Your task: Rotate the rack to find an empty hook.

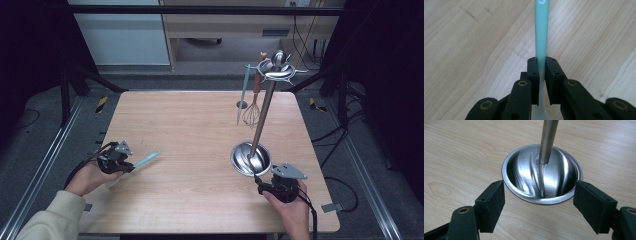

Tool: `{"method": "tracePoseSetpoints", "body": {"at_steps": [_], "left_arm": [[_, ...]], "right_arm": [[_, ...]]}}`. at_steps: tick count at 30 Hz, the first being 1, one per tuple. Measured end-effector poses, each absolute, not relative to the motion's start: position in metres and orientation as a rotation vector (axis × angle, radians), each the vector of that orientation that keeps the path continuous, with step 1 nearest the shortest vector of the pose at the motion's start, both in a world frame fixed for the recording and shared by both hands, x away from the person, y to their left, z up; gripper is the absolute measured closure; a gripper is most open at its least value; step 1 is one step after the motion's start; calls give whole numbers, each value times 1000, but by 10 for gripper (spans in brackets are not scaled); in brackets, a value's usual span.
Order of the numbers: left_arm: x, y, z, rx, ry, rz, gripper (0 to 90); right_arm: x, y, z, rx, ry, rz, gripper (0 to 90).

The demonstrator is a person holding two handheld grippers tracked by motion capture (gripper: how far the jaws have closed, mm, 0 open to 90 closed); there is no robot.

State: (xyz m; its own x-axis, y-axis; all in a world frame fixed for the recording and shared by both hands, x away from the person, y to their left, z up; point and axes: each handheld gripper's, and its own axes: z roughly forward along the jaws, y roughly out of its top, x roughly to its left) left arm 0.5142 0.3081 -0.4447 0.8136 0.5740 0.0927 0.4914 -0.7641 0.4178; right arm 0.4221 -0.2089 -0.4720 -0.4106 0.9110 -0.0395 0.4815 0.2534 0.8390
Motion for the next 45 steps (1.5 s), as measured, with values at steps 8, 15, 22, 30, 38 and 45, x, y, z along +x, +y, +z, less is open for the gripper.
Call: {"method": "tracePoseSetpoints", "body": {"at_steps": [8,15,22,30,38,45], "left_arm": [[500,288,-427,2539,725,360,824],[481,257,-406,2442,649,397,824],[466,225,-390,2390,559,423,824],[461,194,-373,2340,506,432,825],[454,160,-351,2290,441,446,825],[449,140,-327,2209,409,461,825]], "right_arm": [[422,-209,-472,1265,1997,1053,255],[422,-209,-473,1259,2000,1052,249],[423,-210,-473,1263,2003,1053,226],[423,-210,-474,1265,2004,1049,224],[423,-210,-473,1263,2002,1054,224],[423,-211,-473,1269,1997,1060,223]]}}
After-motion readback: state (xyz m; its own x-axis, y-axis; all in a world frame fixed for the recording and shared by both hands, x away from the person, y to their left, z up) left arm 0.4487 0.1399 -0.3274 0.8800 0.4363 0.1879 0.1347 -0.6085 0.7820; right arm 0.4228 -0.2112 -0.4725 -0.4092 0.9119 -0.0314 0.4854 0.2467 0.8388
